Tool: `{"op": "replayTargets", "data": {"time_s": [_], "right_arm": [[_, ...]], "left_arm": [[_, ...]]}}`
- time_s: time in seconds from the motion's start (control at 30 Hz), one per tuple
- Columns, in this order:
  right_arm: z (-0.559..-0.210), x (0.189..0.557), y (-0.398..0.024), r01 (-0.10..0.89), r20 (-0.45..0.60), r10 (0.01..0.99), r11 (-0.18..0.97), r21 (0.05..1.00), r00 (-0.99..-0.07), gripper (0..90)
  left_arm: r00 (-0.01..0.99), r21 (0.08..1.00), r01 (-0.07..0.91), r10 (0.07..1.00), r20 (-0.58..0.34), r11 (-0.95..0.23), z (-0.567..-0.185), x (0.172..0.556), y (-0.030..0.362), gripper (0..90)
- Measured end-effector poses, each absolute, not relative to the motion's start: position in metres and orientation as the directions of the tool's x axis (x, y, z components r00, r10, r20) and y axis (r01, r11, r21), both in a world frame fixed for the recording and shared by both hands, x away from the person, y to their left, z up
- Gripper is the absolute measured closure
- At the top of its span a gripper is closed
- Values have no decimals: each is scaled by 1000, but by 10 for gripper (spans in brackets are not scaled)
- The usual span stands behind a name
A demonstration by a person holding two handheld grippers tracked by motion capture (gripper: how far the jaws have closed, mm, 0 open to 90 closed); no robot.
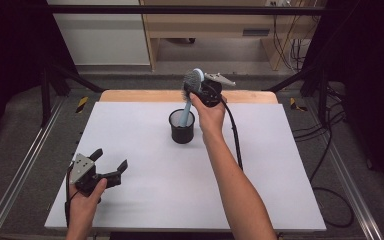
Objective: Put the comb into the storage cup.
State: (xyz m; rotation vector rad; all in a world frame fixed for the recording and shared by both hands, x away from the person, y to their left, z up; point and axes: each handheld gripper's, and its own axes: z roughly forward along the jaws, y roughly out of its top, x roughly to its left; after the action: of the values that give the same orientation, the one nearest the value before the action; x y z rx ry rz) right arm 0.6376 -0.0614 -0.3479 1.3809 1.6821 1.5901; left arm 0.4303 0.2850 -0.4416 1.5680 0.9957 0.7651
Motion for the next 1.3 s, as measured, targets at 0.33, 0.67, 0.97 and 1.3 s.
{"op": "replayTargets", "data": {"time_s": [0.33, 0.67, 0.97, 1.3], "right_arm": [[-357, 639, -55, 359, 296, 865, -147, 922, -405, 495], [-363, 636, -56, 362, 293, 864, -142, 921, -409, 495], [-367, 634, -55, 367, 294, 863, -139, 920, -411, 495], [-374, 634, -54, 370, 314, 854, -157, 916, -415, 494]], "left_arm": [[435, 976, 206, 900, -30, -67, -441, 430, 289, 21], [438, 976, 208, 898, -30, -69, -441, 431, 288, 21], [437, 976, 208, 899, -34, -65, -441, 430, 288, 23], [438, 976, 209, 898, -37, -62, -442, 430, 287, 22]]}}
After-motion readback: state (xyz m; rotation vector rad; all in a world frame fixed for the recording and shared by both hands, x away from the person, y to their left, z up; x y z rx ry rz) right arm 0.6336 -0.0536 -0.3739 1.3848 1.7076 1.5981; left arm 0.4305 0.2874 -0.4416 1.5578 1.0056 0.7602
